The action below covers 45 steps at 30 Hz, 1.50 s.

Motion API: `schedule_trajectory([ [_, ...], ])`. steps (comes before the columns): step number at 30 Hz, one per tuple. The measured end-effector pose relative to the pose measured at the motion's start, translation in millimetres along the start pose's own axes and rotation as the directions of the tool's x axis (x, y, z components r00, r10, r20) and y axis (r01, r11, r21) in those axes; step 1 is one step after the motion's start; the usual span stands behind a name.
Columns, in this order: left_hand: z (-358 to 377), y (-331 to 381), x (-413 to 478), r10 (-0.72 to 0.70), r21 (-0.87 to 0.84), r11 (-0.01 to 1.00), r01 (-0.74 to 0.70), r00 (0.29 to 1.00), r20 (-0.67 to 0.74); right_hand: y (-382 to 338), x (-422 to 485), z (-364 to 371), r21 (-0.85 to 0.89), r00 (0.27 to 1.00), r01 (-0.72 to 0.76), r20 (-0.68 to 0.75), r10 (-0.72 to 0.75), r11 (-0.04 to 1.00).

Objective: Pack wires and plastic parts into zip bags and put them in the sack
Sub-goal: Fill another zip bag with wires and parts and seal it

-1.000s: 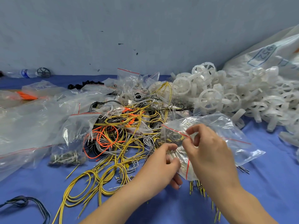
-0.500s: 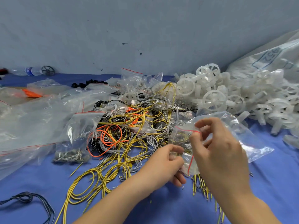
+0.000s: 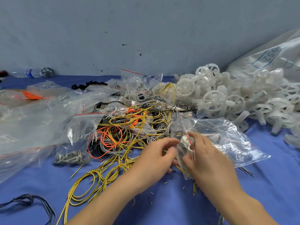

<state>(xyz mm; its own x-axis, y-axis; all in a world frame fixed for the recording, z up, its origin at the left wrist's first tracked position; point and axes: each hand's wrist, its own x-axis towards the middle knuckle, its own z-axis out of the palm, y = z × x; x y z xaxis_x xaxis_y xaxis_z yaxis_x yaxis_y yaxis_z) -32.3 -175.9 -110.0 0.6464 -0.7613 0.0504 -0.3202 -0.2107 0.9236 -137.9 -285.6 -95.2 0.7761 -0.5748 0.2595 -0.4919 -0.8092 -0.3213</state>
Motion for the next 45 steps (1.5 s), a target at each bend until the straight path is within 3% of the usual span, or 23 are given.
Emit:
schedule_trajectory([
  [5, 0.9, -3.9, -3.6, 0.071, 0.143, 0.987, -0.071, 0.997, 0.006, 4.9, 4.3, 1.5, 0.071, 0.991, -0.016, -0.130, 0.026, 0.997],
  [8, -6.0, -5.3, -0.8, 0.075, 0.146, 0.987, -0.072, 0.997, -0.017, 6.7, 6.5, 0.3, 0.101, 0.983, -0.004, -0.180, 0.022, 0.995],
  [14, -38.7, -2.8, -0.1, 0.144, 0.321, 0.943, -0.084, 0.975, -0.170, 13.4, 10.8, 4.1, 0.254, 0.994, -0.039, -0.091, 0.065, 0.966],
  [20, -109.0, -16.0, -2.6, 0.112, 0.489, 0.857, 0.163, 0.866, -0.487, 14.2, 13.0, 3.1, 0.400, 0.998, -0.054, 0.013, 0.053, 0.915],
  [24, -143.1, -25.2, -12.7, 0.043, 0.542, 0.764, 0.349, 0.811, -0.583, 12.5, 10.9, 4.6, 0.412, 1.000, -0.031, 0.016, 0.027, 0.911],
  [30, -138.5, -29.2, -21.9, 0.060, 0.630, 0.699, 0.339, 0.850, -0.524, 9.2, 7.6, 6.4, 0.351, 1.000, 0.023, -0.007, -0.021, 0.936],
  [36, -118.5, -22.3, -9.4, 0.310, 0.715, 0.691, 0.107, 0.850, -0.427, 2.7, 6.7, 4.9, 0.339, 0.999, 0.043, -0.025, -0.037, 0.940],
  [40, -102.3, -22.1, 8.7, 0.401, 0.854, 0.519, -0.015, 0.887, -0.228, 0.0, 8.2, 4.3, 0.323, 0.999, 0.044, -0.019, -0.040, 0.945],
  [42, -97.3, -28.5, 17.0, 0.343, 0.899, 0.438, -0.003, 0.925, -0.164, -1.0, 8.7, 4.1, 0.334, 0.999, 0.041, -0.017, -0.037, 0.942],
  [45, -98.7, -37.5, 26.9, 0.276, 0.921, 0.383, 0.068, 0.943, -0.184, -1.6, 10.5, 3.4, 0.348, 1.000, 0.027, -0.015, -0.023, 0.937],
])
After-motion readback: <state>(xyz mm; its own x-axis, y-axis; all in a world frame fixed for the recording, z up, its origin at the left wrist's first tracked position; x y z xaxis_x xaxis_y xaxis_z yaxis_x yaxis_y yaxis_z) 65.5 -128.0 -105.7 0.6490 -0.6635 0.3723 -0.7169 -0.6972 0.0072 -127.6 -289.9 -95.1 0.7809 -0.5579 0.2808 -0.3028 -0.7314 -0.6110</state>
